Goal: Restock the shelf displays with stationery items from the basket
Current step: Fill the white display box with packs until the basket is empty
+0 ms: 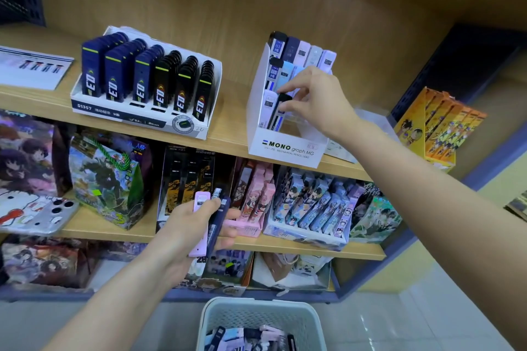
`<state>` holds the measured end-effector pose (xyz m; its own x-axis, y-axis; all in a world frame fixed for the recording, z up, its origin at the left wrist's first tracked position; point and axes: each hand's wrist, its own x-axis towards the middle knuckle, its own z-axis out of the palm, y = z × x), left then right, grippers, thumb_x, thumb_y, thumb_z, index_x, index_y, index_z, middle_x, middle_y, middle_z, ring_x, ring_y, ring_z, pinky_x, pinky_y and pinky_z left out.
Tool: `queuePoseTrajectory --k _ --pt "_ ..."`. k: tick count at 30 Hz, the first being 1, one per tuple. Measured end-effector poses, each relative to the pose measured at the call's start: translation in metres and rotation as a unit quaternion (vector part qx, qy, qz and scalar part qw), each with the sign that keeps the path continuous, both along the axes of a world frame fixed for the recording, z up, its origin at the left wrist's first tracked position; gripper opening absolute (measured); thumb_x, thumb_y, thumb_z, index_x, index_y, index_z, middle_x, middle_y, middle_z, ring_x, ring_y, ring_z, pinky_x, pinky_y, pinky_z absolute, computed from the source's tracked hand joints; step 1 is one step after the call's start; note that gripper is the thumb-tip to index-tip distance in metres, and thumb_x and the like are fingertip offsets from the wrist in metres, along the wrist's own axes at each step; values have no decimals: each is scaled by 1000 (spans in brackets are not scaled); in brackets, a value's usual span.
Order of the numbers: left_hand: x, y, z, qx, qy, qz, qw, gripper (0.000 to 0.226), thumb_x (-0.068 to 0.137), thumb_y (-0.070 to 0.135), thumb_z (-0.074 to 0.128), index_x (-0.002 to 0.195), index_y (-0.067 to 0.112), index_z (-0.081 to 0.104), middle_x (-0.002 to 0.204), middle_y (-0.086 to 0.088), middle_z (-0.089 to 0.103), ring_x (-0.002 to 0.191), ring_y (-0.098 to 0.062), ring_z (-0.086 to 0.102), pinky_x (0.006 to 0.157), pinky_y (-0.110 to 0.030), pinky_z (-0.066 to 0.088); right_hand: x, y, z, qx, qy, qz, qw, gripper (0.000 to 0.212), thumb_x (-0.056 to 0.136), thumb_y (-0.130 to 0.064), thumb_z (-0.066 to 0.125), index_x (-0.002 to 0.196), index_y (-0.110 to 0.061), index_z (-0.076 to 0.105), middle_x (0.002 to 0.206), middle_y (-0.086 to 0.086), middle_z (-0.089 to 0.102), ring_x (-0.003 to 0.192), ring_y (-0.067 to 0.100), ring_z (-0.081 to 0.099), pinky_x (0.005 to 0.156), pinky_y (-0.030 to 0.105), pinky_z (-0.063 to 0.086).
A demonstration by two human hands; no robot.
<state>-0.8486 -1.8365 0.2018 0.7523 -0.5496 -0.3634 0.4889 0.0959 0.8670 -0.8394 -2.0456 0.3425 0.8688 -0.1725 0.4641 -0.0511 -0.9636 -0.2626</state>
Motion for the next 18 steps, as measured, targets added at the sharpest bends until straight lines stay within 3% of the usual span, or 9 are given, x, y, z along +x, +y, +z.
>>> queuePoseTrajectory --k 2,6,9,13,15,18 --pt "0 0 1 12 -6 -5 1000 27 98 23 49 89 2 63 64 -12 69 45 -14 62 44 -21 53 0 0 -6 -25 -16 -15 999 27 81 -19 74 108 -19 70 95 -7 49 69 4 49 74 24 48" --pt "-1 0 2 6 -2 -16 1000 13 94 17 56 92 4 59 55 -5 66 42 -10 58 40 -17 46 -5 1 -14 -58 -27 -37 997 35 86 -25 68 121 -21 62 100 -10 48 64 0 48 75 29 47" --pt "-3 -1 1 -10 9 -12 1000 9 93 10 57 94 2 60 60 -9 70 48 -12 64 44 -18 50 -14 5 -22 -39 -77 -42 995 35 92 -22 60 126 -16 55 105 -7 48 66 1 49 74 24 42" --pt "-2 0 0 -37 19 -8 999 10 90 7 59 96 0 63 75 -15 73 65 -18 72 53 -20 56 -46 29 -49 34 -182 4 983 13 95 -12 51 107 -12 55 92 -6 52 64 0 45 64 16 37" --pt "-3 0 -1 -41 16 -15 999 12 89 7 60 100 1 64 82 -17 73 74 -21 73 56 -20 56 -63 46 -71 83 -147 17 986 8 94 -12 52 101 -15 54 83 -13 51 61 2 46 60 15 35" --pt "-4 0 -2 -38 10 -28 999 15 88 7 61 102 1 64 85 -18 73 76 -21 73 58 -20 57 -76 65 -103 195 6 -1 981 6 95 -24 54 97 -20 58 77 -15 53 62 -5 48 61 12 36"
